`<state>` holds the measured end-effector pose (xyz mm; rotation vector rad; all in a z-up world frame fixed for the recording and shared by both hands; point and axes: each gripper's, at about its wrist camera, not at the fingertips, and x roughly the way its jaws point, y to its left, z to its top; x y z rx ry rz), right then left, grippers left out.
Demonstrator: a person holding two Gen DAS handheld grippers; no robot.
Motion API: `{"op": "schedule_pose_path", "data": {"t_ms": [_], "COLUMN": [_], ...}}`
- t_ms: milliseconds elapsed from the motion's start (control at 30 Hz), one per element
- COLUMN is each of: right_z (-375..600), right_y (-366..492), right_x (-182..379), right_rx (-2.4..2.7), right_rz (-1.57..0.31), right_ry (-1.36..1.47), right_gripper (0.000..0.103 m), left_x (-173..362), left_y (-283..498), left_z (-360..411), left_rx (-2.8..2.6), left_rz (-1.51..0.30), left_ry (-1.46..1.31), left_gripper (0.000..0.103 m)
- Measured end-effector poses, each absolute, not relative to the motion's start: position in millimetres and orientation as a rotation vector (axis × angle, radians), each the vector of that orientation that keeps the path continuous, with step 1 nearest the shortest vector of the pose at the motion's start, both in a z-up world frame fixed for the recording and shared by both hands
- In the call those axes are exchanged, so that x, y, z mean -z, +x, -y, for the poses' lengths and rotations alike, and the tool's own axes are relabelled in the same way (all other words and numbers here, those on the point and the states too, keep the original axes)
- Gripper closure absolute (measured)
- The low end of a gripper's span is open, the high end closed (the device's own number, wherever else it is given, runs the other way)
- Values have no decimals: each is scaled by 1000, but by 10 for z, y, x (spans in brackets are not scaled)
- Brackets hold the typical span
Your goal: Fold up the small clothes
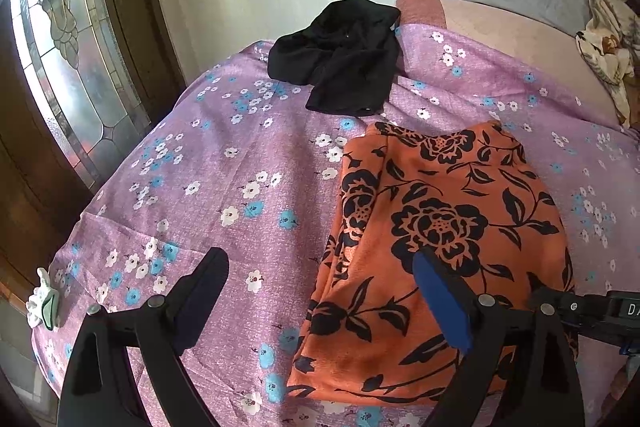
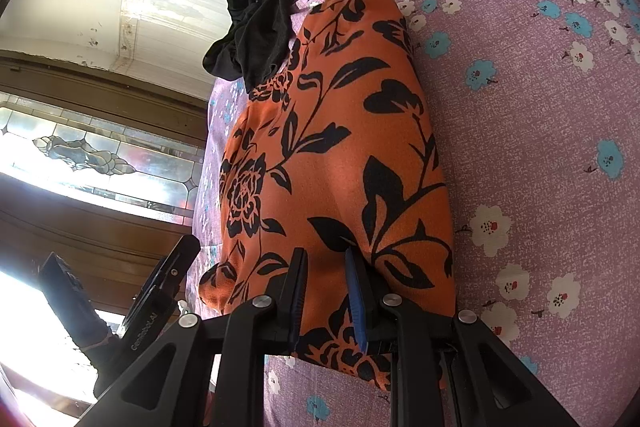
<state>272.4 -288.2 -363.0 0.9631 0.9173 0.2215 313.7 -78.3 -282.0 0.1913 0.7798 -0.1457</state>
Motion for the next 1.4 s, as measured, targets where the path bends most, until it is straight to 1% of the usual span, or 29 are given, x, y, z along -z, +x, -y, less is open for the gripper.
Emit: {"op": "schedule_pose_path", "data": {"t_ms": [633, 800, 867, 900, 933, 1000, 1067, 1167, 1233, 1300, 1400], "right_z": [2877, 2891, 2923, 2941, 2966, 3014, 3029, 3035, 3131, 3265, 3430], "right_y": [2726, 2738, 2746, 2754, 2766, 2778, 2769, 2753, 2744, 2735, 2751], "right_x": [3632, 3623, 3623, 3624, 3621, 3599, 3514, 3352, 3304, 3325, 3442], "right_rx": [-222, -236, -254, -268, -299, -358, -354, -307, -276, -234, -139], "right_rz": [-917, -920, -919, -917, -907, -875, -856, -829, -799, -779, -800], "right_ry": [961, 967, 988, 1002, 1035, 1085, 1069, 951, 952, 983, 1002], "right_gripper": [80, 80, 75, 65, 50, 34, 34, 34, 34, 34, 32], "left_x": [2827, 2912, 2965, 2988, 3011, 3040, 3075, 3125, 3169, 3226, 3360], "left_y": [3131, 3263, 3390, 3454, 3521, 3613, 3682, 3748, 3777, 3810, 3867], "left_z": [787, 706, 564, 480, 380, 203, 40, -135, -181, -144, -11], "left_rx": [150, 164, 195, 205, 211, 209, 198, 201, 217, 252, 312], "left_rz": [-780, -845, -911, -942, -973, -1011, -1045, -1073, -1087, -1117, -1191], "left_ry": [202, 193, 117, 73, 23, -58, -129, -216, -255, -258, -251], "left_gripper": [10, 10, 10, 10, 10, 10, 10, 10, 9, 10, 10]}}
